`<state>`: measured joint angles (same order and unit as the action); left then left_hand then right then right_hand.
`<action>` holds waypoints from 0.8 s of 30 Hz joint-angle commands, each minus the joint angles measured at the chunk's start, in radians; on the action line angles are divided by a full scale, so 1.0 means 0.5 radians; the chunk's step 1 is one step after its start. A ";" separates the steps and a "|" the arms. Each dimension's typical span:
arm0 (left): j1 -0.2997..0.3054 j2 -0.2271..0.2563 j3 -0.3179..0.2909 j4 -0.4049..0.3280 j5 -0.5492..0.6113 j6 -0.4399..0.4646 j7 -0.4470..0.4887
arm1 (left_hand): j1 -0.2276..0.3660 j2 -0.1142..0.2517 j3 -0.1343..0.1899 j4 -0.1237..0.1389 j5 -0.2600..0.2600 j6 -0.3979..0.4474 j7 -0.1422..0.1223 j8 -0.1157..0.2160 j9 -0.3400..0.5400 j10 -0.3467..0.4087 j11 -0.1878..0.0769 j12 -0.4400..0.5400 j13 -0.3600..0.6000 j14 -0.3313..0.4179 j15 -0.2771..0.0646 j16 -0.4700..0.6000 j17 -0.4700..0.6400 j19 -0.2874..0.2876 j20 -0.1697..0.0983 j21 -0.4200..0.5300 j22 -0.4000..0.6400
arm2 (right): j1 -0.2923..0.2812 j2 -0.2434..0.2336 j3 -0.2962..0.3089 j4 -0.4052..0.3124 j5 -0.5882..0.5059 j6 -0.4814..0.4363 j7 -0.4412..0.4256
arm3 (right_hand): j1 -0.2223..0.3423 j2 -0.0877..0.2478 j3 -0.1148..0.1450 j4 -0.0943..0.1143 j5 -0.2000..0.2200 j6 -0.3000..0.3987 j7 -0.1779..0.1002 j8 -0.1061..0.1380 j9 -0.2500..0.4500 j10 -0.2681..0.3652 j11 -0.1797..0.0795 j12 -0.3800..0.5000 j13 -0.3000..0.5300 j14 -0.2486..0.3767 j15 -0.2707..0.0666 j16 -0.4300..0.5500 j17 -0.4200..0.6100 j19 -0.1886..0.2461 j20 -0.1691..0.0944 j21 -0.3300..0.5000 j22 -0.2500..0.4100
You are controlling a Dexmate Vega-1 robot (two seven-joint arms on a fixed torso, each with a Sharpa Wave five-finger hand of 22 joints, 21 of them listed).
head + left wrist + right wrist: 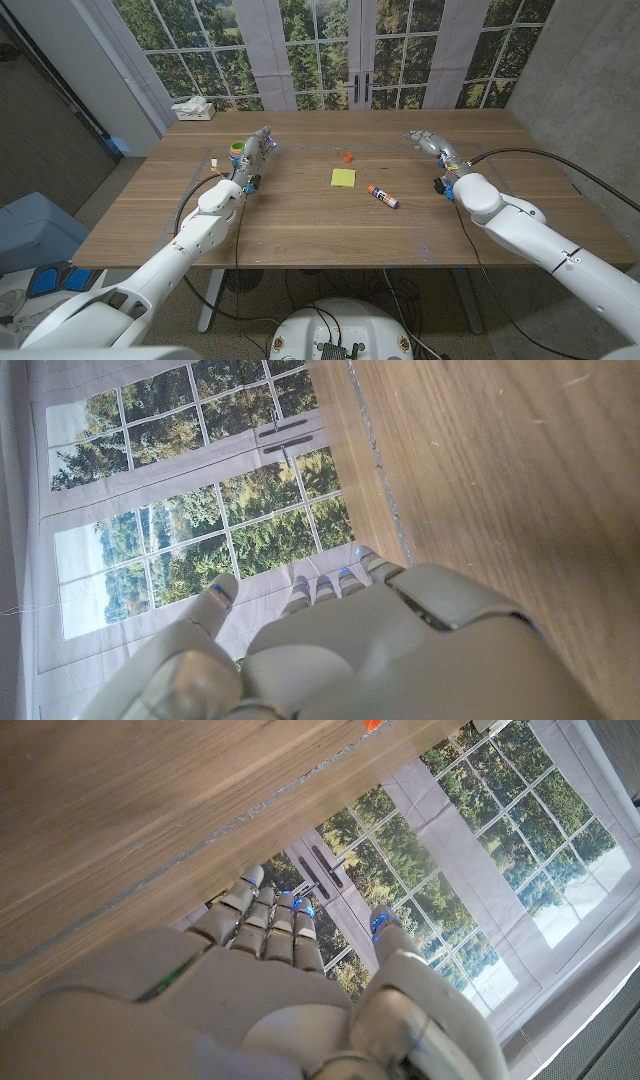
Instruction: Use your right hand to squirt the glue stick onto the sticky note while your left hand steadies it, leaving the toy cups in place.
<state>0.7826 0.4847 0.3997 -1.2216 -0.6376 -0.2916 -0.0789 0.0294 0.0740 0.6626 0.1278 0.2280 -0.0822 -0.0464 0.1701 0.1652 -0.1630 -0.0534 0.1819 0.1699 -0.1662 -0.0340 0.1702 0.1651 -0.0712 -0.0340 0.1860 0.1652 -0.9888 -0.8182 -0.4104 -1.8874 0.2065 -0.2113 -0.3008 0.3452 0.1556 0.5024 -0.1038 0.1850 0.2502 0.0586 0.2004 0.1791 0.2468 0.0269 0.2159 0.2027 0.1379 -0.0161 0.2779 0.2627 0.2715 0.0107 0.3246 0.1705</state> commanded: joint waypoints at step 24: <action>0.038 0.035 0.001 -0.065 -0.001 0.014 -0.013 | 0.003 0.179 0.016 0.007 0.014 -0.006 -0.002 0.014 0.005 0.000 0.002 0.017 0.007 -0.106 -0.140 0.012 0.009 -0.016 -0.193 0.009 0.011 | -0.032 -0.169 -0.115 -0.418 -0.295 -0.540 0.014 | 0.019 0.025 -0.001 -0.021 0.011 0.008 -0.014 -0.003 0.010 0.003 -0.019 0.000 0.012 0.012 -0.015 0.017 0.021 0.025 -0.027 -0.021 0.004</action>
<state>0.7944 0.4964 0.4018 -1.2459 -0.6362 -0.2852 -0.0833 0.0294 0.0740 0.6625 0.1278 0.2280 -0.0822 -0.0464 0.1701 0.1652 -0.1629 -0.0534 0.1818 0.1699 -0.1662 -0.0340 0.1702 0.1650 -0.0712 -0.0340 0.1860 0.1651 -1.0053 -0.8820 -0.4496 -2.0448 0.1023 -0.4000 -0.3015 0.3544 0.1649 0.4983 -0.1077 0.1855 0.2500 0.0587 0.2003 0.1790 0.2501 0.0229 0.2175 0.2071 0.1378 -0.0161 0.2779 0.2692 0.2786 0.0035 0.3174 0.1703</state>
